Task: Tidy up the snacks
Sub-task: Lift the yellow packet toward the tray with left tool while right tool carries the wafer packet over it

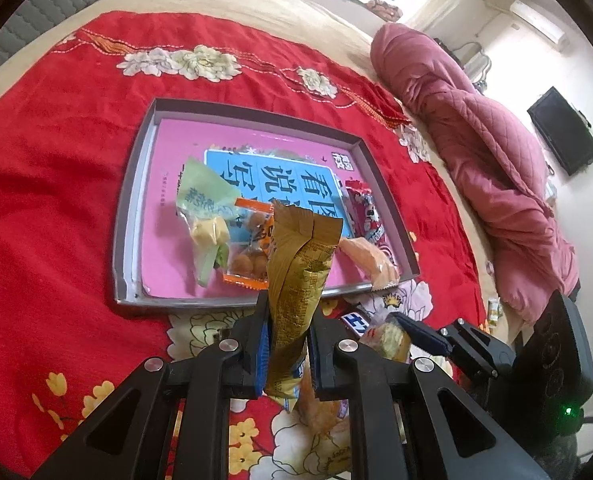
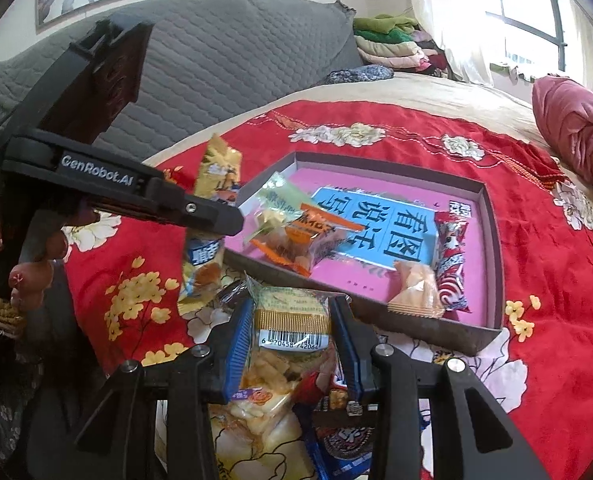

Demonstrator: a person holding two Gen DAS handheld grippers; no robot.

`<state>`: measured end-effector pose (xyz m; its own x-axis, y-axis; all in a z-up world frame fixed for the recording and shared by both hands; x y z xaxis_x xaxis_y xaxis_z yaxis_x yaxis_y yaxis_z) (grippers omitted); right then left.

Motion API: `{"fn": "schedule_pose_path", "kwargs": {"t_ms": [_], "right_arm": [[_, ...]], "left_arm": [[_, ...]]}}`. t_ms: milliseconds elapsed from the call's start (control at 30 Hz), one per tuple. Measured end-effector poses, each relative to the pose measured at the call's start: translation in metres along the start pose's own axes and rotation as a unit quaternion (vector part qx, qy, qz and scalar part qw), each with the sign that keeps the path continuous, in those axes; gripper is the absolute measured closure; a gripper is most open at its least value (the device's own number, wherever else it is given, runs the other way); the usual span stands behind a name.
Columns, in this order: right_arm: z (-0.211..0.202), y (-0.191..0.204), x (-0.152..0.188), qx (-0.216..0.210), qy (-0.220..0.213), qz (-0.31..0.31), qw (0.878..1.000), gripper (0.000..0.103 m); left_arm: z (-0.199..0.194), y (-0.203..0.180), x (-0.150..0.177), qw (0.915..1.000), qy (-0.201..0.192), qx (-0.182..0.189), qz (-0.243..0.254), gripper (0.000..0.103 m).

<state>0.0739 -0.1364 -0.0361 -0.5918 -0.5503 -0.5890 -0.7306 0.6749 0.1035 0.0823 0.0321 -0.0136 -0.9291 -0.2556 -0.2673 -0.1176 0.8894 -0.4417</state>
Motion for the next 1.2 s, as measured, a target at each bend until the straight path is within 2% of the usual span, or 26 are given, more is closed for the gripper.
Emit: {"fn": "schedule_pose_path", "kwargs": {"t_ms": [533, 1200], "right_arm": [[-0.011, -0.037, -0.006, 0.019, -0.023, 0.059, 0.998, 0.063], [0.011, -0.063, -0.008, 0.040, 0.009, 0.091, 0.995, 0.063]], "left_arm": [[-0.006, 0.000, -0.008, 0.9999, -0.013, -0.004, -0.005, 0.087], [0.006, 0.004, -0.025, 0.9995, -0.027, -0.004, -0.015, 0.087]]}}
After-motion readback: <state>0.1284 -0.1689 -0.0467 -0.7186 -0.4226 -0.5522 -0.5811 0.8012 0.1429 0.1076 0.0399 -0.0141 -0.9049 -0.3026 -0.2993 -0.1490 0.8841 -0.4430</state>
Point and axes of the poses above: each gripper's, at about its wrist camera, not at the fingertips, and z roughly the way its jaws point, y to its left, x to its underside, the point moved 1 cm from there along z, roughly the way its jaws point, and after that the axes turned 11 degrees about y, right-handed, at the moved point
